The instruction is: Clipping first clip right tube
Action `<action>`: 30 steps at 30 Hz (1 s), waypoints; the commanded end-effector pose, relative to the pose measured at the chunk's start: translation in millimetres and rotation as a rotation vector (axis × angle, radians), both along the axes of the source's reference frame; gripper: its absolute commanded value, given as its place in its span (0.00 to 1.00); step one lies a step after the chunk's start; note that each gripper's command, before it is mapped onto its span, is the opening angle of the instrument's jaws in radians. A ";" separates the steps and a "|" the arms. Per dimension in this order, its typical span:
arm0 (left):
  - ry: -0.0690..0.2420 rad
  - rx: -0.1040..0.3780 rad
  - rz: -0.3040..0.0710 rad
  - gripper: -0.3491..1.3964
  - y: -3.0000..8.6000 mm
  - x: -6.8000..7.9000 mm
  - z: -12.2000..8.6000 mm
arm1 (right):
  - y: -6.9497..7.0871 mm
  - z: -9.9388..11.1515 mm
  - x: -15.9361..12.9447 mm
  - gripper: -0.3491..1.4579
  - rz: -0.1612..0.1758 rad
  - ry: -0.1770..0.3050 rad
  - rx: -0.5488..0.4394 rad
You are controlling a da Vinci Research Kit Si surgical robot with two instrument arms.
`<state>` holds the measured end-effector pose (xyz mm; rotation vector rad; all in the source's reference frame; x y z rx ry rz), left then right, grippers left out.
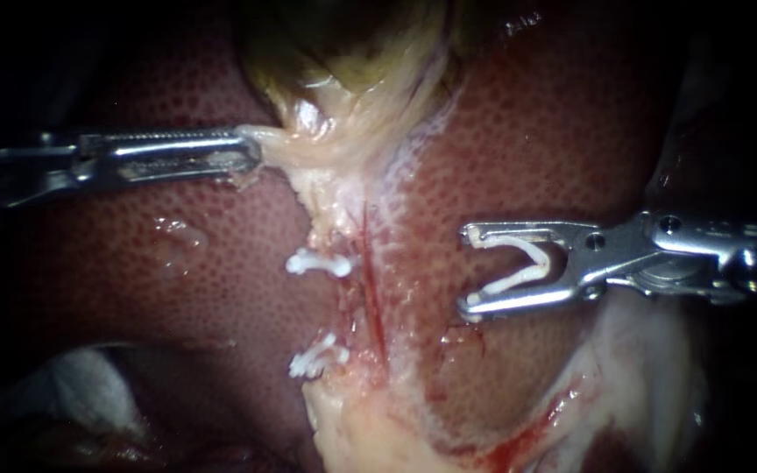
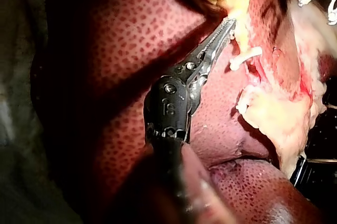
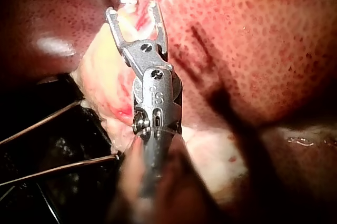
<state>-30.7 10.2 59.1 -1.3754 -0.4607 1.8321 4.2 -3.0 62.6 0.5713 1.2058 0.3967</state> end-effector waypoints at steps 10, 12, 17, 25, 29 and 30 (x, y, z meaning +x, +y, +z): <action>-0.012 -0.024 -0.010 0.00 -0.5 -0.1 -1.8 | -0.2 0.2 0.5 0.47 0.000 0.001 -0.001; -0.012 -0.024 -0.010 0.00 -0.5 -0.1 -1.7 | -0.5 0.5 0.8 0.47 -0.002 0.002 -0.003; -0.012 -0.025 -0.011 0.00 -0.6 -0.2 -1.6 | -2.6 3.9 2.9 0.47 -0.019 -0.002 0.015; -0.011 -0.026 -0.011 0.00 -0.7 -0.2 -1.5 | -5.3 10.6 6.4 0.47 -0.037 -0.064 0.071; -0.010 -0.027 -0.012 0.00 -0.8 -0.3 -1.4 | -6.4 13.6 7.8 0.47 -0.047 -0.090 0.103; -0.010 -0.027 -0.012 0.00 -0.9 -0.3 -1.4 | -6.8 14.5 8.2 0.47 -0.052 -0.098 0.104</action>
